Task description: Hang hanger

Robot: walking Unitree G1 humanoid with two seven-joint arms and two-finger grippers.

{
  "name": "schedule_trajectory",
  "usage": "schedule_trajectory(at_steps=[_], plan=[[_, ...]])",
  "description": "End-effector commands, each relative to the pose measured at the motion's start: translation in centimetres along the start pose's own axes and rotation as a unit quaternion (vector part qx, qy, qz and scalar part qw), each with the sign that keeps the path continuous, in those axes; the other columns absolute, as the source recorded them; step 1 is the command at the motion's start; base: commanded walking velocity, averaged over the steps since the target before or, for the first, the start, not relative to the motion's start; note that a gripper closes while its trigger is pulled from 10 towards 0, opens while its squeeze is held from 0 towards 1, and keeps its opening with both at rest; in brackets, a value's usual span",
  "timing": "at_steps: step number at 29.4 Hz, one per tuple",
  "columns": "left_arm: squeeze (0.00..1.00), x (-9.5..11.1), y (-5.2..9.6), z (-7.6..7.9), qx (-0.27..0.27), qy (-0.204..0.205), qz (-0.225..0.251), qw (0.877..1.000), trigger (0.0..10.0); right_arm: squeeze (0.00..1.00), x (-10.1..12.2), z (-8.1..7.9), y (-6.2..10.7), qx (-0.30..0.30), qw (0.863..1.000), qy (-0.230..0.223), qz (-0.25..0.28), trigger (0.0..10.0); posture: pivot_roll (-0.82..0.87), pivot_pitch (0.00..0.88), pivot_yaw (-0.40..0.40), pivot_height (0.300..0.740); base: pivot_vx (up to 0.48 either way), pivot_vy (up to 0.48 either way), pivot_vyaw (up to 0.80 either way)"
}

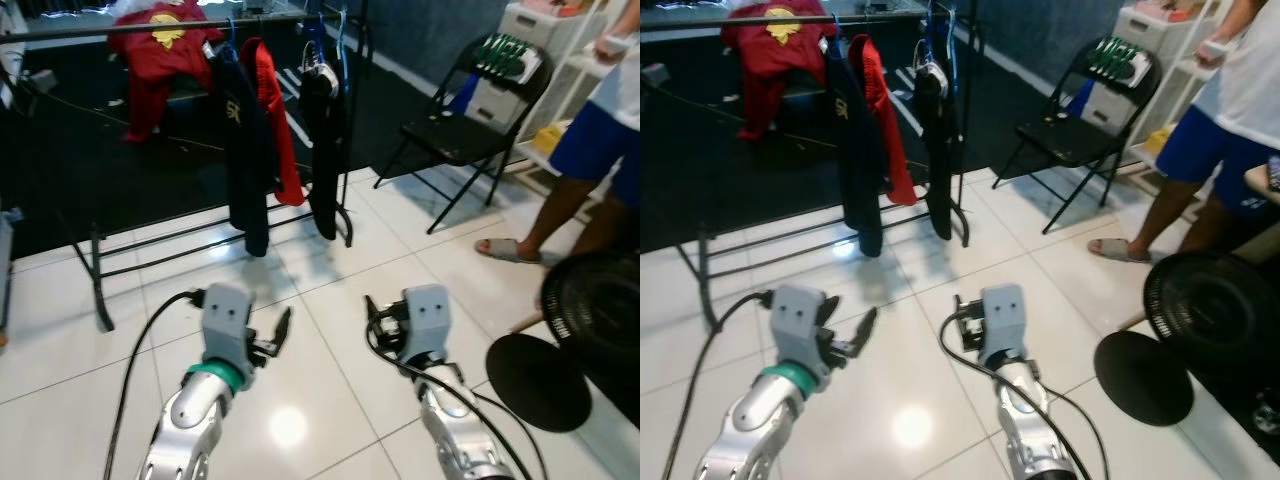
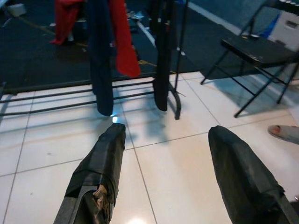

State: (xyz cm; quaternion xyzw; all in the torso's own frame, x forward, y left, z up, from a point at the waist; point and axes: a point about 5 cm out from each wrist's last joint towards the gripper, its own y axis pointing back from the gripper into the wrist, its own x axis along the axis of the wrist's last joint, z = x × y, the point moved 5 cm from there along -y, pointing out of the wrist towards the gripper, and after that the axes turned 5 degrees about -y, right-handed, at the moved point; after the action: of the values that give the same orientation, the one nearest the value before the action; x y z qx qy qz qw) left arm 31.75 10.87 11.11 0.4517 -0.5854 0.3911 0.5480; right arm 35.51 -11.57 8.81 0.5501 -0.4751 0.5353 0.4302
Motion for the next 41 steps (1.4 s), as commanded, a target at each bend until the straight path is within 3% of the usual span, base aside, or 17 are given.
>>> schedule_trajectory(at_steps=[1,6,41], plan=[[0.00,-0.24,0.13,-0.13,0.004,-0.006,-0.003,1.000,10.0,0.00,-0.58,-0.17,0.30,0.002,1.000,-0.001,-0.010,10.0,-0.01,0.031,0.031,0.740,0.000,0.000,-0.80],[0.00,0.09,-0.05,-0.77,0.023,-0.031,0.007,0.999,10.0,0.00,-0.44,-0.27,0.26,0.005,1.000,0.002,-0.006,10.0,-0.01,0.032,0.029,0.740,0.322,0.000,-0.16],[0.00,0.59,-0.37,-0.91,0.030,-0.029,0.018,0.999,10.0,0.00,0.40,-0.18,-0.10,0.007,1.000,0.012,0.009,10.0,-0.02,0.025,0.029,0.740,0.480,0.000,0.00]])
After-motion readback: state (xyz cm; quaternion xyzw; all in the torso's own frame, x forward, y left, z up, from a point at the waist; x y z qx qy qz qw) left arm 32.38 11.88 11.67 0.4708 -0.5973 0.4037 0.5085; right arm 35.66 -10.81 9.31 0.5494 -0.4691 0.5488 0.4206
